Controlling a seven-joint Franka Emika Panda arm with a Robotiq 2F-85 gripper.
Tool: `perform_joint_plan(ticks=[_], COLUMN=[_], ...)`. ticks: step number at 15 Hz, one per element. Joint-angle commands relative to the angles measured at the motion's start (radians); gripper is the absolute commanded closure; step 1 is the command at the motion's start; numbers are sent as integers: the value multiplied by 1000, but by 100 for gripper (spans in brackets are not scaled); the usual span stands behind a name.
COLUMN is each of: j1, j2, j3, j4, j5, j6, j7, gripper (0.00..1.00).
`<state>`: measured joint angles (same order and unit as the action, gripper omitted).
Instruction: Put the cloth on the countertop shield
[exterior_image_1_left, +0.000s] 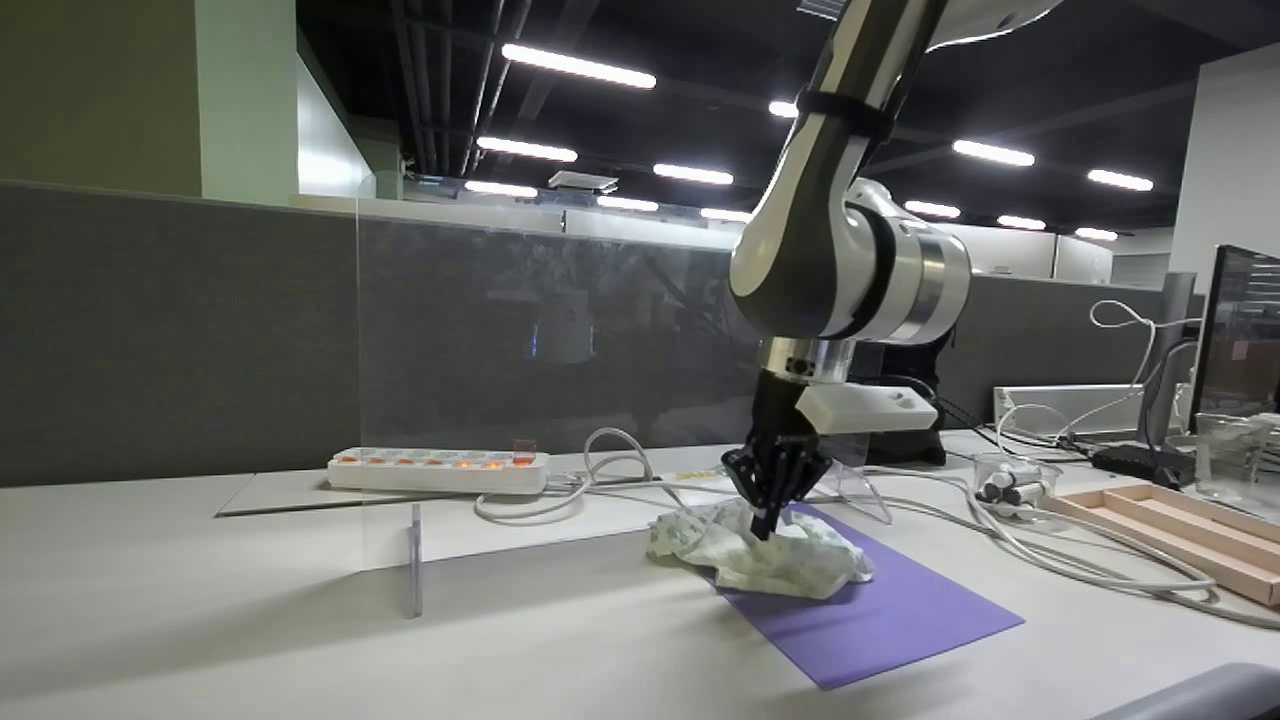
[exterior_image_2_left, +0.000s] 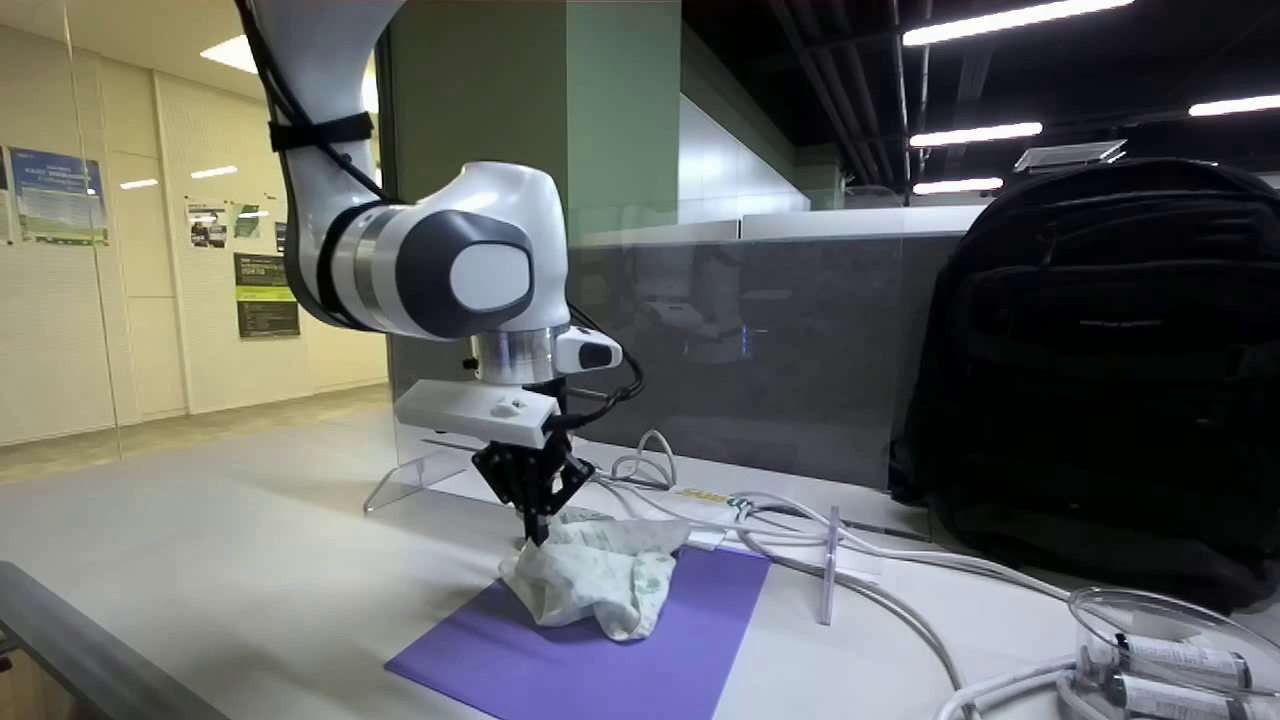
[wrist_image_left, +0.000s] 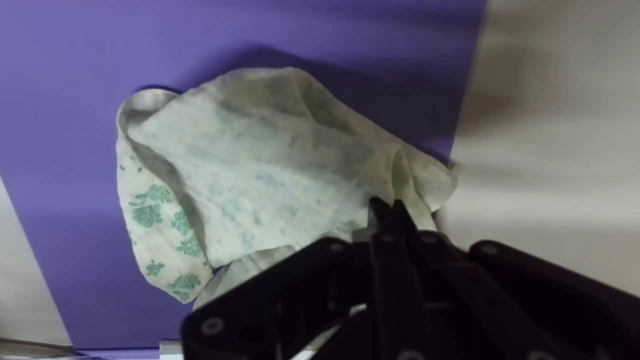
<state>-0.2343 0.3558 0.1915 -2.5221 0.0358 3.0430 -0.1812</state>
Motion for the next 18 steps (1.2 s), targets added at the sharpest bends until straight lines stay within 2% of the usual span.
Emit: perform_joint_plan(ticks=[1,4,7,9,12,15,16,18], j1=[-6,32,98,149,208,247,251,263], j2=[-79,-185,-298,-390,-487,-560,-529,-569], j3=[21,11,-33,-70,-86,-111,-113,-120], j4=[-8,-17,-13,9,94,192,139,177], j5=[17,15,-5,-57,1,-8,-22,-22], j6=[-66,-115,-163,-223,-415,-577,-497,-561], j7=[-19,-23,-9,19,-56,-57,-31,-34], gripper=[100,100,100,100,100,100,99,99])
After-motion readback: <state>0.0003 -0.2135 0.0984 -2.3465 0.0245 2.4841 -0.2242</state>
